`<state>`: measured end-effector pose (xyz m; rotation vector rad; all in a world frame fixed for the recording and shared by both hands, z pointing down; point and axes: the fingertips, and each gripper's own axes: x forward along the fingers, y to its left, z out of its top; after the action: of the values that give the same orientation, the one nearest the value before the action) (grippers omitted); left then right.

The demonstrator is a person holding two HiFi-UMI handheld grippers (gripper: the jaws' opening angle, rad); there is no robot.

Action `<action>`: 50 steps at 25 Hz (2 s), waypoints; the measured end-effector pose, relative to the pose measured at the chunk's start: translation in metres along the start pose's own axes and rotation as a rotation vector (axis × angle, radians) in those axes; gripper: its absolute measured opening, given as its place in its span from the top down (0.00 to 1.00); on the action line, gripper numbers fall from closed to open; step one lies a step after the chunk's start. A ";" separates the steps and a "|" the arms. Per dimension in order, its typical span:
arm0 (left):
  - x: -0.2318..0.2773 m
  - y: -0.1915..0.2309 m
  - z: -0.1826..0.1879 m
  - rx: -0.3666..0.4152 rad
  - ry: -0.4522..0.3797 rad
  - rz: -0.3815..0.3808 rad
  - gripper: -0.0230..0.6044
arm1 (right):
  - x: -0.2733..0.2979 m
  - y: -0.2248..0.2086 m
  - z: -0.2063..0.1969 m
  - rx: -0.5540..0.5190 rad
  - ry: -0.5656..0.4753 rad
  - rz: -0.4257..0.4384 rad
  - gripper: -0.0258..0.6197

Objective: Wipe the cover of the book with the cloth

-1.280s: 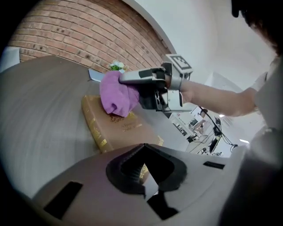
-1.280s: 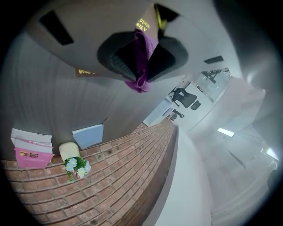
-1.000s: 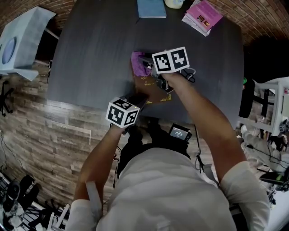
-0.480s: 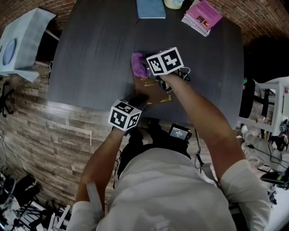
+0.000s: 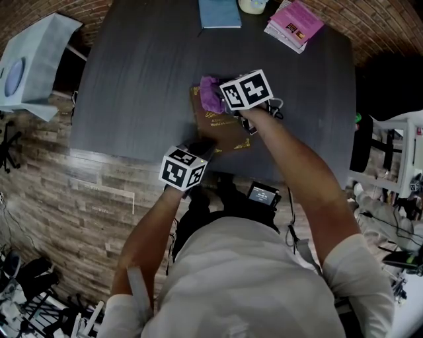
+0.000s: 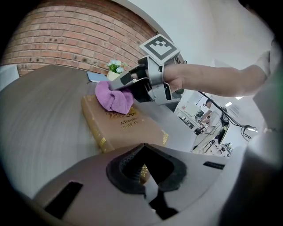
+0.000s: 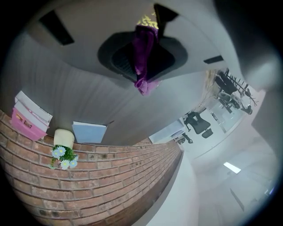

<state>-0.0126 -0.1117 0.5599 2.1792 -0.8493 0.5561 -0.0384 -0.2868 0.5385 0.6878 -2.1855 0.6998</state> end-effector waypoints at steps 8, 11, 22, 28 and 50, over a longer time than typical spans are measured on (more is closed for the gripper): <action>0.000 0.001 0.000 0.013 0.005 0.010 0.95 | -0.011 -0.019 -0.006 0.009 0.001 -0.042 0.84; 0.000 0.001 0.000 0.015 0.008 0.013 0.95 | -0.016 -0.025 -0.008 0.011 0.003 -0.057 0.84; 0.001 0.001 0.000 0.024 0.013 0.026 0.95 | -0.032 -0.051 -0.018 -0.008 0.026 -0.136 0.84; 0.001 0.001 0.000 0.027 0.013 0.028 0.95 | -0.048 -0.075 -0.027 0.001 0.040 -0.205 0.85; -0.015 0.000 -0.009 -0.041 -0.024 0.026 0.95 | -0.099 -0.054 -0.016 0.043 -0.069 -0.201 0.85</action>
<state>-0.0239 -0.0986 0.5568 2.1445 -0.8951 0.5222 0.0630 -0.2891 0.4863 0.9517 -2.1312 0.6285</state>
